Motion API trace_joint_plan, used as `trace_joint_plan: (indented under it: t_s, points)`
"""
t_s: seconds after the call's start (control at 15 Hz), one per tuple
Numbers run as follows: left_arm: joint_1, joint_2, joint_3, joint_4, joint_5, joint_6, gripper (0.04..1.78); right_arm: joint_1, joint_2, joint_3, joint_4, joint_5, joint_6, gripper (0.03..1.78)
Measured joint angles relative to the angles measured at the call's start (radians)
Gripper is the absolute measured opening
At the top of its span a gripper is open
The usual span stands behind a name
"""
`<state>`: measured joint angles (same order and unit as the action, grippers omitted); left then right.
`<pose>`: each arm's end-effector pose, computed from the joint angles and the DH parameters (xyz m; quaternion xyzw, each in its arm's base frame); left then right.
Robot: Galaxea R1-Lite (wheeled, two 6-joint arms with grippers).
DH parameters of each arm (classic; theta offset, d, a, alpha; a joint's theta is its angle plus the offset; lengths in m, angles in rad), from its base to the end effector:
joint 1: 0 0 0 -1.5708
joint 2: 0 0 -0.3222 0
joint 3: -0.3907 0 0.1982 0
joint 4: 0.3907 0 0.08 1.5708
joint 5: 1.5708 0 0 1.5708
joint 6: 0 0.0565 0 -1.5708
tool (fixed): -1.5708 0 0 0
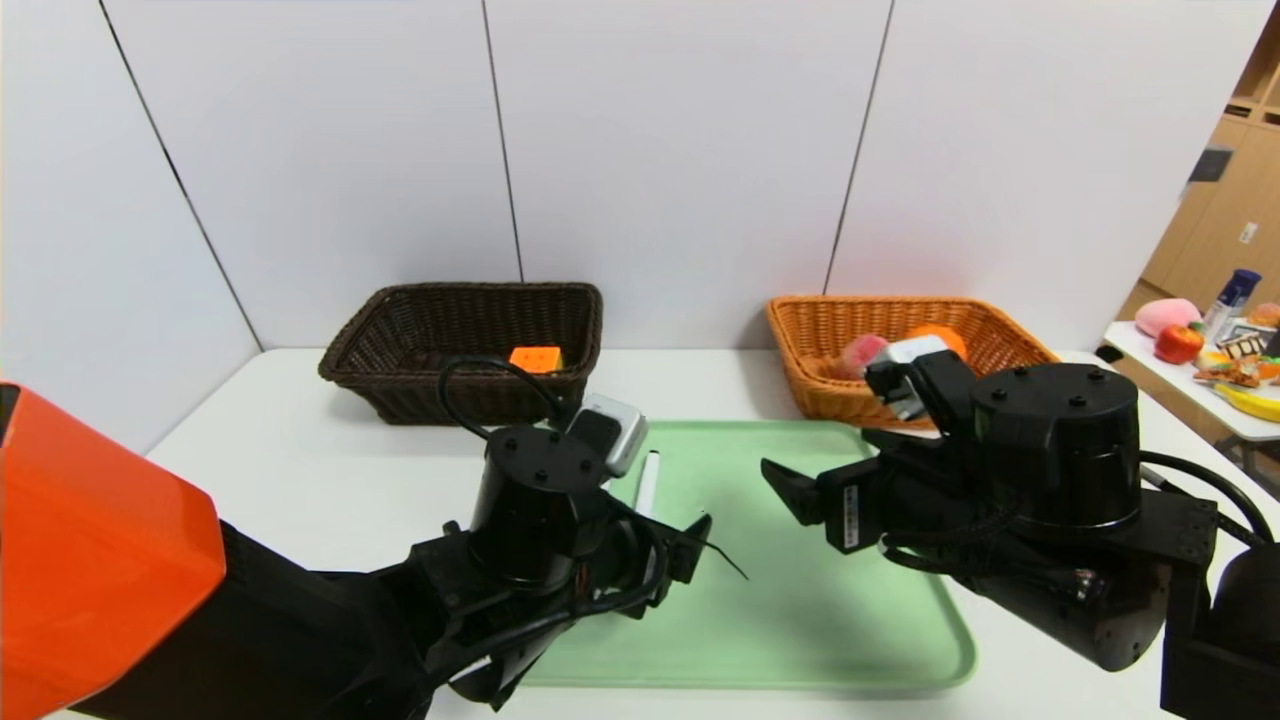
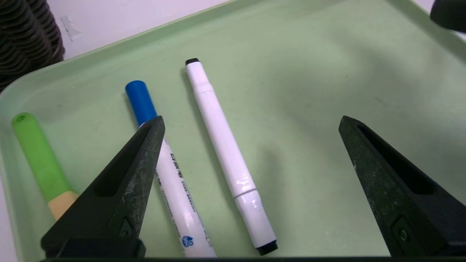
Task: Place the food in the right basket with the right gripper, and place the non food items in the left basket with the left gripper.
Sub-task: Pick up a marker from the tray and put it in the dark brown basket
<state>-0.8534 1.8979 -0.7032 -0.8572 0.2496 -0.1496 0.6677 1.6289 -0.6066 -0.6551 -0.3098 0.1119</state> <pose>0.2526 -0.2683 0.1178 0.0174 0.1646 -0.2816 0.9452 0.2490 0.1744 0.1566 -0.0315 0.1707 0.1657 0.9708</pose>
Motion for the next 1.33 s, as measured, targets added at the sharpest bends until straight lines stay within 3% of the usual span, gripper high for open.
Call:
trace_joint_plan:
  t_s: [0.47,1.07,1.2,1.33]
  points:
    - [-0.047,-0.017,-0.023,0.065,0.006,-0.008,1.69,-0.040,-0.171,0.002,-0.018,0.002,-0.029,1.70]
    - [-0.053,-0.030,-0.399,0.647,-0.005,-0.042,1.69,-0.058,-0.433,0.139,-0.020,0.056,-0.033,1.70]
    - [-0.051,0.000,-0.463,0.734,-0.006,-0.078,1.69,-0.058,-0.452,0.148,-0.021,0.061,-0.033,1.70]
    - [-0.041,0.029,-0.483,0.740,-0.006,-0.091,1.69,-0.058,-0.467,0.150,-0.021,0.063,-0.034,1.70]
